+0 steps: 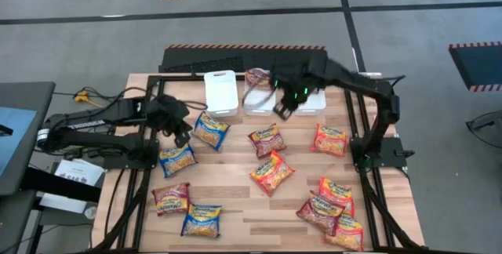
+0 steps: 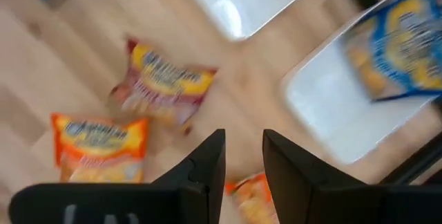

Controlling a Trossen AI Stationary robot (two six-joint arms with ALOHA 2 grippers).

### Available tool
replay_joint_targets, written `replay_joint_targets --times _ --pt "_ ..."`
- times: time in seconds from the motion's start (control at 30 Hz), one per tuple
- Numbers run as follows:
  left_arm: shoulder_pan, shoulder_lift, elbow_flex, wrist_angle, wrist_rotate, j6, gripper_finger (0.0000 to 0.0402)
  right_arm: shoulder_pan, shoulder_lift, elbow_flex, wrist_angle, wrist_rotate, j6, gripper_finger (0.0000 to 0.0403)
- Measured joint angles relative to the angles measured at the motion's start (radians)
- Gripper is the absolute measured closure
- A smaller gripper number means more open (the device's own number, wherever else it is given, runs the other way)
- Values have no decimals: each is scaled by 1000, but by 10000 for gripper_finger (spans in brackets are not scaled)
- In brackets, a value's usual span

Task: Sort Maruchan noodles
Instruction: Put the orange noodle pack into the left white bin

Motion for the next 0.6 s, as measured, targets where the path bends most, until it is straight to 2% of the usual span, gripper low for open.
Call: replay_joint_targets --times 0.3,0.6 --pt "-206 -124 -87 -3 -2 -177 401 349 2 -238 52 -3 336 280" --pt "-317 -171 -96 38 -21 -191 401 566 3 -399 227 -62 695 280"
